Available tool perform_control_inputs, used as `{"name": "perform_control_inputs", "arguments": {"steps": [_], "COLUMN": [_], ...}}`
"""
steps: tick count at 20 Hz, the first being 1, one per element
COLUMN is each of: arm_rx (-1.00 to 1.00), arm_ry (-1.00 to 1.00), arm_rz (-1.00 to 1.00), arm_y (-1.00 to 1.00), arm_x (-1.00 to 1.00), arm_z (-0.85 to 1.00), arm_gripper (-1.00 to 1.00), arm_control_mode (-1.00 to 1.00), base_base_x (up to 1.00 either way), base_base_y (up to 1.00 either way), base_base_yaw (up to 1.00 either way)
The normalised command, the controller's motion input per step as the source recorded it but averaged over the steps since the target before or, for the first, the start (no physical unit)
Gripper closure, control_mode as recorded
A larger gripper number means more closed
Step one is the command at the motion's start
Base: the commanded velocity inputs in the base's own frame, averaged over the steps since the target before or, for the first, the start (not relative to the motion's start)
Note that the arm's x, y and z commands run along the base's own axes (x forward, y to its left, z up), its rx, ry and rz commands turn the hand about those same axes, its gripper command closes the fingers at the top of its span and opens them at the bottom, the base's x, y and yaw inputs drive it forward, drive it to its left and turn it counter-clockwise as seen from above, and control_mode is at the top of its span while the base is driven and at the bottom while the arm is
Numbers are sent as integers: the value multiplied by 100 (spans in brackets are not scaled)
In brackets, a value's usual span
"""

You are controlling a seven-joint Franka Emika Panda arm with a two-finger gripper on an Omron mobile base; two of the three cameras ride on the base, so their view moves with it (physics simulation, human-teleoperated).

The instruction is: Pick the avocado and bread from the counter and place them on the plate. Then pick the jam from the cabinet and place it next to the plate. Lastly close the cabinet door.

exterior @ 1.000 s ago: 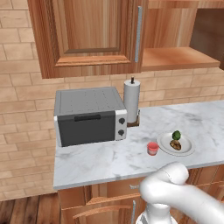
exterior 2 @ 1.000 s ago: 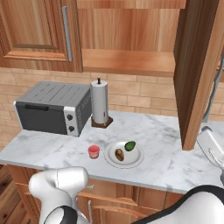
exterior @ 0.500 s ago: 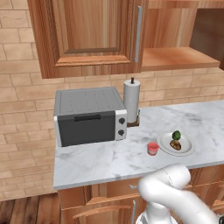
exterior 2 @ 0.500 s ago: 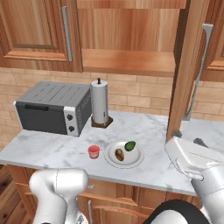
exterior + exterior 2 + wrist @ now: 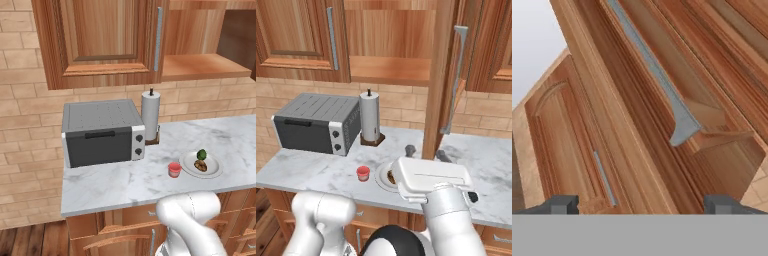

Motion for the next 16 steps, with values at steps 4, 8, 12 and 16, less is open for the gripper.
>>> {"name": "perform_control_inputs", "arguments": {"steps": [4,8,12,16], "arm_rx": [-2,0,0,0], "arm_ry": [-19,-13,-11,-9], "arm_rz": [-9,-9,-7,-4], "arm_y": [88,84,84,74], "arm_x": [24,47,57,58], "arm_z": [0,0,0,0], "arm_gripper": [-100,-100,-100,-100], "arm_control_mode": [-100,-100,-100,-100], "base_base_x": [0,0,0,0], "base_base_y": [0,0,0,0], "base_base_yaw": [0,0,0,0]}}
